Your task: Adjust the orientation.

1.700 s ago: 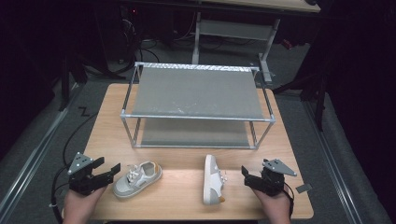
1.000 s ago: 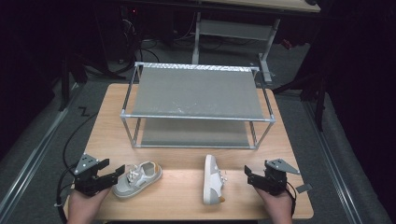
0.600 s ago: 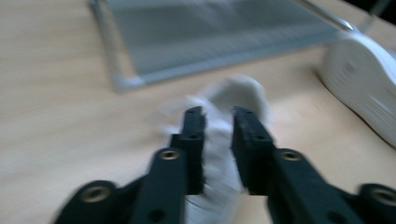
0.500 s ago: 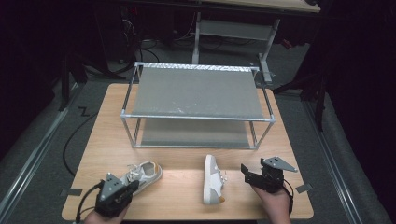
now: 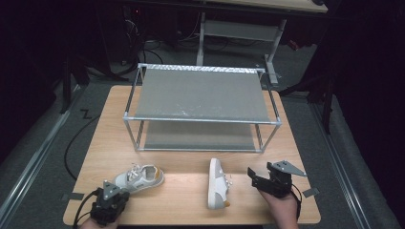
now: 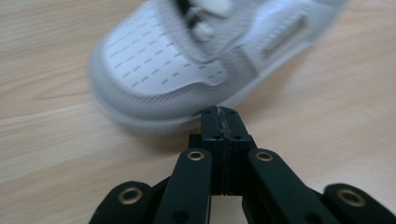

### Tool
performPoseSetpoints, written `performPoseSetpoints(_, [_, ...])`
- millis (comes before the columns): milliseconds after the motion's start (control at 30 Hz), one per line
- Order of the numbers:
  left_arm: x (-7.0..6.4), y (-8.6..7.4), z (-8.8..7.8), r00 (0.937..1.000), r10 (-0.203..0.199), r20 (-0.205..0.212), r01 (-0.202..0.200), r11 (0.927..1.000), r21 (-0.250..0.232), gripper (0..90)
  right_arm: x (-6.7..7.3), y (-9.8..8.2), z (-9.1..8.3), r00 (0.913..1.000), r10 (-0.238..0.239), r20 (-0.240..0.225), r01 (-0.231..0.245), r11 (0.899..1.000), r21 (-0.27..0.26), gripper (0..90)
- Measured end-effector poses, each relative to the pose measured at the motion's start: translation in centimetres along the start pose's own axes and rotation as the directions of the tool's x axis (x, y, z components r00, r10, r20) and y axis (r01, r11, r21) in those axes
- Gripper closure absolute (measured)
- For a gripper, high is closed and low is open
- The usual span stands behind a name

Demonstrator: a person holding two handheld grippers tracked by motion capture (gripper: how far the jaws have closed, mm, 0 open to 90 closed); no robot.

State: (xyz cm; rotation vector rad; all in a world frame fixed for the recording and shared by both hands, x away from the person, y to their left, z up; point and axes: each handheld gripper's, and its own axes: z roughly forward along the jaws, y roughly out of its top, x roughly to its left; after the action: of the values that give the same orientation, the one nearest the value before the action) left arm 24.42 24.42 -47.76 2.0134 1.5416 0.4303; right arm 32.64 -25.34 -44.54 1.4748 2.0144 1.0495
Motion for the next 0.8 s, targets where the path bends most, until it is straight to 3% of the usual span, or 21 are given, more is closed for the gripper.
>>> performPoseSetpoints(33, [1.0,0.2,0.1,0.9992,-0.026,-0.03,0.026,0.9995,-0.016,89.9,0.0,0.0,0.0,1.0,-0.002,0.0,0.002,1.0,0.001,18.1])
performPoseSetpoints(133, [2.8,0.7,0.9,0.9968,-0.064,-0.049,0.062,0.9971,-0.044,89.8,0.1,-0.1,0.2,1.0,-0.002,-0.006,0.002,1.0,0.009,20.4])
performPoseSetpoints(167, [2.8,0.7,0.9,0.9968,-0.064,-0.049,0.062,0.9971,-0.044,89.8,0.1,-0.1,0.2,1.0,-0.002,-0.006,0.002,1.0,0.009,20.4])
performPoseSetpoints(200, [3.1,0.9,1.1,0.996,-0.076,-0.046,0.073,0.9958,-0.056,89.7,0.1,-0.1,0.2,0.9998,-0.01,-0.019,0.01,1.0,0.01,28.8])
performPoseSetpoints(333, [3.4,1.9,2.1,0.9913,-0.11,-0.071,0.106,0.9921,-0.067,86.8,0.1,-0.2,0.1,0.999,0.004,-0.044,-0.004,1.0,0.015,34.1])
performPoseSetpoints(400, [4.0,3.0,2.8,0.9875,-0.14,-0.072,0.136,0.9888,-0.062,86.8,0.1,-0.2,0.1,0.9987,0.012,-0.049,-0.011,1.0,0.015,34.3])
performPoseSetpoints(500, [4.2,3.7,3.3,0.9868,-0.13,-0.097,0.123,0.9898,-0.073,87.1,0.2,-0.3,-0.2,0.9991,0.021,-0.036,-0.021,1.0,0.007,34.5])
performPoseSetpoints(567, [4.6,4.3,4.1,0.9842,-0.155,-0.086,0.146,0.9845,-0.097,88.3,0.3,-0.4,-0.4,0.9988,0.016,-0.047,-0.016,1.0,-0.009,36.9])
performPoseSetpoints(700, [4.8,4.8,4.7,0.9843,-0.156,-0.082,0.147,0.983,-0.11,89.5,0.4,-0.4,-0.5,0.9984,0.013,-0.056,-0.014,1.0,-0.011,36.7])
performPoseSetpoints(800, [5.1,5.8,5.7,0.9822,-0.176,-0.065,0.167,0.9777,-0.127,89.6,0.4,-0.6,-0.3,0.998,0.012,-0.062,-0.013,1.0,-0.004,36.7])
